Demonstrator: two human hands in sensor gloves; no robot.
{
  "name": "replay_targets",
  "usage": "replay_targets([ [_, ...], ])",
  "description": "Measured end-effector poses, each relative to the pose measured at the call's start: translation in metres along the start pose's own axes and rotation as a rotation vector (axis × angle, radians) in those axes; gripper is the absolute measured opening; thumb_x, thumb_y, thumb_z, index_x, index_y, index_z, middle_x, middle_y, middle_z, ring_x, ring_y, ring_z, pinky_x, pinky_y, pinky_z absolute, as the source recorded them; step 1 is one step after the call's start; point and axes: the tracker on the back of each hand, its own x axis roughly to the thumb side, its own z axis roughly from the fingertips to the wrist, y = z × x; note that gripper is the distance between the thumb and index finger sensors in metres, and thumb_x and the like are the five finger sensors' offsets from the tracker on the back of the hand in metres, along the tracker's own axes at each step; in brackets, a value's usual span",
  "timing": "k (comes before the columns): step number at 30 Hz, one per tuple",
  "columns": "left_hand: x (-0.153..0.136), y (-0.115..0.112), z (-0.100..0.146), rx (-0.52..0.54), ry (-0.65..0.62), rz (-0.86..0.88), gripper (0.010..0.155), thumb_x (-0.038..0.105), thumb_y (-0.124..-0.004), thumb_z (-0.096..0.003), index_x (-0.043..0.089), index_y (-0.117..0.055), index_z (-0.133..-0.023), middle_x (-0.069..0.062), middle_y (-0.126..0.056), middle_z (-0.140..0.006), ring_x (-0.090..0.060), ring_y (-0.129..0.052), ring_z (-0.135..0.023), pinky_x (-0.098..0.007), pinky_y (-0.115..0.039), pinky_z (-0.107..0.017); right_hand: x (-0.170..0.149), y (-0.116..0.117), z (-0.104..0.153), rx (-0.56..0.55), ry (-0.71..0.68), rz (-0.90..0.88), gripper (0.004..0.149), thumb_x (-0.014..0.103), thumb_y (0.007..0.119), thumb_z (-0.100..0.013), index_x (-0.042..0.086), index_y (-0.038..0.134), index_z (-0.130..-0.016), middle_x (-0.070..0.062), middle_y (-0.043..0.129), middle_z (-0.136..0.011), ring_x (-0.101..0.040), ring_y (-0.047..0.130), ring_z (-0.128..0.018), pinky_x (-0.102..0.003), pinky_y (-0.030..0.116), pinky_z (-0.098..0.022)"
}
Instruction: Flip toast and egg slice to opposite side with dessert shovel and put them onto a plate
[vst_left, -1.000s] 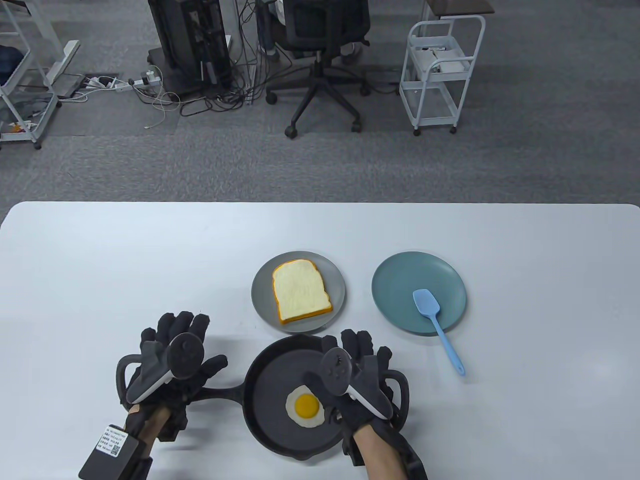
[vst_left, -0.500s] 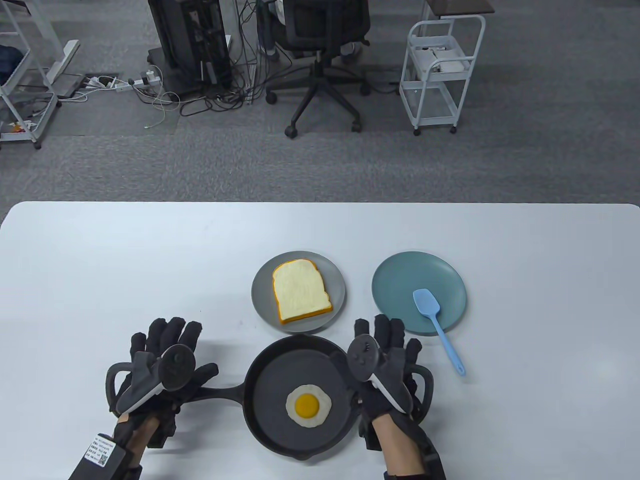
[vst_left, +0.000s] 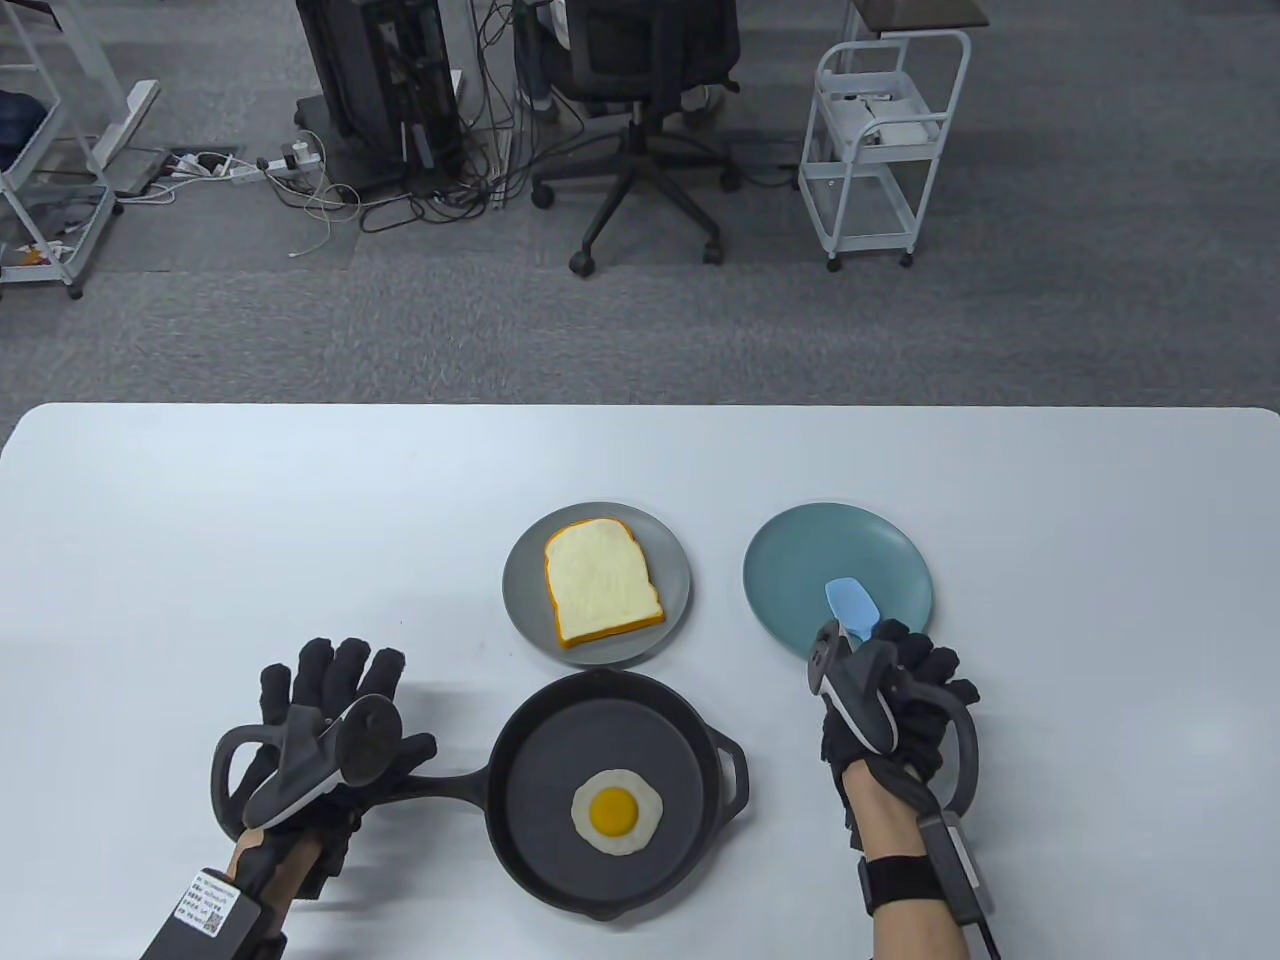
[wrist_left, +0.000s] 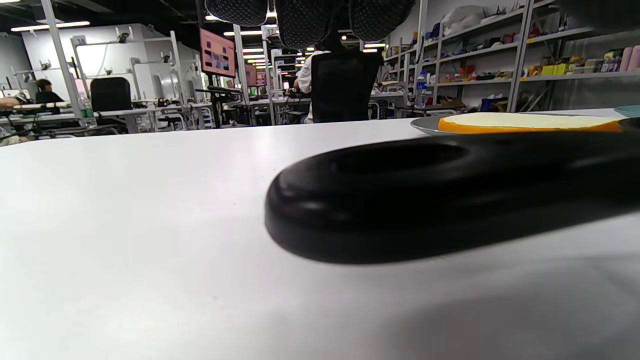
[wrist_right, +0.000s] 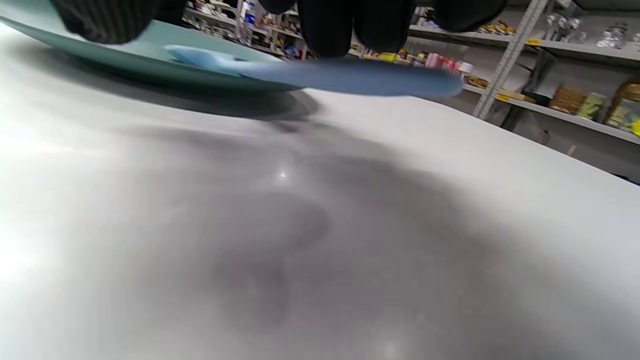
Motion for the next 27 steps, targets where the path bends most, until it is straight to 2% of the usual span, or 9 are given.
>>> replay_targets([
  [2, 0.0, 0.0, 0.0, -0.003, 0.0, 0.001, 0.095, 0.077, -0.056, -0.0306, 0.032, -0.041, -0.113, -0.009, -0.044, -0.123, -0.046, -0.041, -0.115, -0.069, -0.033, -0.079, 0.002, 0.002, -0.005, 0.004, 0.023, -0.006, 0.088, 0.06, 0.072, -0.042, 0.013, 0.04, -0.109, -0.011, 0.075, -0.11, -0.037, 0.078, -0.094, -0.057, 0.061, -0.069],
  [5, 0.001, -0.001, 0.0, -0.016, -0.008, -0.007, 0.095, 0.077, -0.056, -0.0306, 0.032, -0.041, -0.113, -0.009, -0.043, -0.124, -0.047, -0.041, -0.115, -0.069, -0.034, -0.079, 0.005, 0.005, -0.01, -0.012, 0.055, 0.049, 0.086, 0.061, 0.074, -0.041, 0.014, 0.047, -0.108, -0.005, 0.089, -0.095, -0.031, 0.089, -0.08, -0.053, 0.068, -0.064],
  [7, 0.002, -0.002, 0.0, -0.024, -0.016, -0.009, 0.095, 0.077, -0.056, -0.0305, 0.032, -0.041, -0.113, -0.009, -0.043, -0.124, -0.047, -0.041, -0.115, -0.069, -0.034, -0.079, 0.005, 0.005, -0.012, -0.029, 0.072, 0.074, 0.084, 0.06, 0.075, -0.041, 0.015, 0.052, -0.107, -0.002, 0.093, -0.089, -0.028, 0.092, -0.076, -0.052, 0.07, -0.062],
  [11, 0.005, -0.001, 0.0, -0.02, -0.001, -0.043, 0.096, 0.078, -0.056, -0.0301, 0.032, -0.04, -0.113, -0.009, -0.043, -0.124, -0.047, -0.038, -0.115, -0.069, -0.032, -0.079, 0.001, 0.005, -0.021, -0.072, 0.103, 0.073, 0.072, 0.056, 0.079, -0.04, 0.014, 0.071, -0.097, 0.008, 0.103, -0.058, -0.017, 0.1, -0.049, -0.046, 0.08, -0.051],
  [12, 0.006, -0.001, 0.001, -0.014, -0.003, -0.044, 0.096, 0.078, -0.056, -0.03, 0.032, -0.041, -0.113, -0.009, -0.043, -0.124, -0.047, -0.039, -0.115, -0.069, -0.033, -0.079, -0.001, 0.005, -0.023, -0.042, 0.08, 0.063, 0.069, 0.056, 0.079, -0.04, 0.015, 0.074, -0.095, 0.008, 0.103, -0.055, -0.017, 0.1, -0.046, -0.046, 0.081, -0.049],
  [15, 0.008, -0.001, 0.002, -0.015, -0.015, -0.052, 0.096, 0.078, -0.056, -0.0302, 0.032, -0.041, -0.113, -0.009, -0.043, -0.124, -0.047, -0.039, -0.115, -0.069, -0.033, -0.079, -0.009, 0.002, -0.022, -0.043, 0.071, 0.026, 0.057, 0.052, 0.078, -0.042, 0.018, 0.084, -0.087, 0.01, 0.104, -0.05, -0.016, 0.1, -0.043, -0.046, 0.082, -0.048],
  [19, 0.008, -0.001, 0.001, -0.018, -0.018, -0.039, 0.096, 0.077, -0.056, -0.0303, 0.032, -0.04, -0.113, -0.009, -0.043, -0.124, -0.047, -0.039, -0.115, -0.069, -0.033, -0.079, -0.023, -0.007, -0.015, -0.061, 0.071, -0.025, 0.054, 0.049, 0.077, -0.043, 0.019, 0.084, -0.087, 0.01, 0.103, -0.052, -0.017, 0.101, -0.049, -0.047, 0.08, -0.051],
  [22, 0.008, -0.001, 0.001, -0.018, -0.021, -0.039, 0.096, 0.077, -0.056, -0.0302, 0.032, -0.04, -0.113, -0.009, -0.043, -0.124, -0.047, -0.039, -0.115, -0.069, -0.033, -0.079, -0.035, -0.02, 0.001, -0.11, 0.05, -0.068, 0.053, 0.048, 0.075, -0.045, 0.019, 0.083, -0.088, 0.01, 0.103, -0.055, -0.018, 0.101, -0.051, -0.048, 0.08, -0.052],
  [27, 0.011, 0.0, 0.002, -0.01, -0.022, -0.047, 0.095, 0.078, -0.056, -0.0302, 0.032, -0.041, -0.113, -0.009, -0.044, -0.124, -0.047, -0.04, -0.115, -0.069, -0.033, -0.079, -0.034, -0.042, 0.029, -0.198, -0.044, -0.136, 0.051, 0.045, 0.074, -0.046, 0.021, 0.08, -0.09, 0.007, 0.102, -0.065, -0.021, 0.101, -0.06, -0.049, 0.079, -0.054],
])
